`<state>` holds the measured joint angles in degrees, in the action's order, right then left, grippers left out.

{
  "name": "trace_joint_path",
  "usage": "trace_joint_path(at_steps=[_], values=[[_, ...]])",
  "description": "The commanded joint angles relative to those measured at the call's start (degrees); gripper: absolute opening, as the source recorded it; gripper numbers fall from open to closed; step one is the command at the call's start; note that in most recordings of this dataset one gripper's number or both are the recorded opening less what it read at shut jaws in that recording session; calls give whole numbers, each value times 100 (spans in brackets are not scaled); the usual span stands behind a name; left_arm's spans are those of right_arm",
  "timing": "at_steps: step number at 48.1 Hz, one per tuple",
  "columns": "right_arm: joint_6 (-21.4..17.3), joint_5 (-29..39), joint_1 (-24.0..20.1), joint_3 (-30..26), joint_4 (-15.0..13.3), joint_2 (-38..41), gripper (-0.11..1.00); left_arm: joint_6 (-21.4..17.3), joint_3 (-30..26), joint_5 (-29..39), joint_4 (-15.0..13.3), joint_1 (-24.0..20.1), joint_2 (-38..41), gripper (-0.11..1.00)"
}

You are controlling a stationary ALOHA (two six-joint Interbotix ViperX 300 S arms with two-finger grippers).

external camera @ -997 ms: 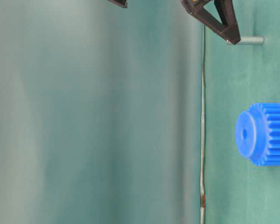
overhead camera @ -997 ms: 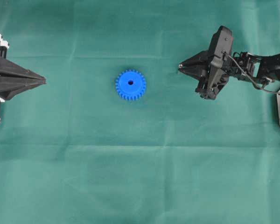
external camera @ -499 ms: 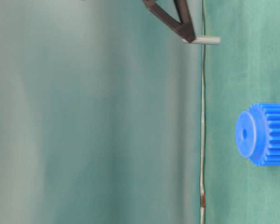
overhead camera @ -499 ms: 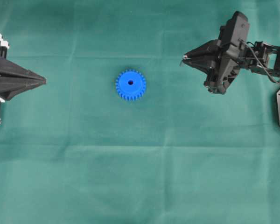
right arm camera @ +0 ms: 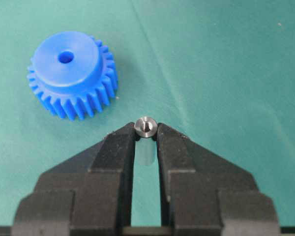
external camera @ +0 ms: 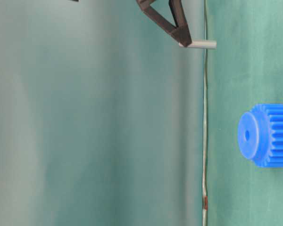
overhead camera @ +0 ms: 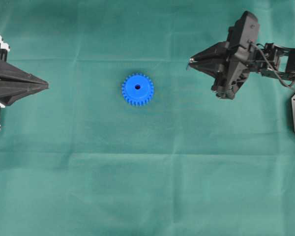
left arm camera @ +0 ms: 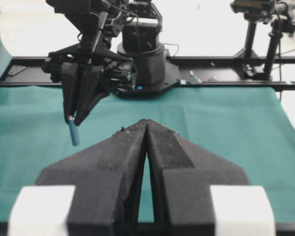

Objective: Insert the shaft placed at a random location into the center hole of the medium gear at another random location.
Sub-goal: 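Carry the shaft with the right gripper left toward the blue gear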

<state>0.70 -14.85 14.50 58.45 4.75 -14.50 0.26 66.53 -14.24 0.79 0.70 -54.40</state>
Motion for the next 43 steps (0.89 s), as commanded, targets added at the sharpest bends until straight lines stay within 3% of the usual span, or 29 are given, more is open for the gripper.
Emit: trace_joint_path(at_steps=[1,29,43], values=[[-97,-35,-105,-290,0,105,13,0,-123,-26,9,-18,26,0],[-79,246,-589,-2021,-18,1468,13,18,-123,-26,9,-18,44,0],[-79,255,-624,-2303,-18,1661,13,18,-123,-26,9,-18,44,0]])
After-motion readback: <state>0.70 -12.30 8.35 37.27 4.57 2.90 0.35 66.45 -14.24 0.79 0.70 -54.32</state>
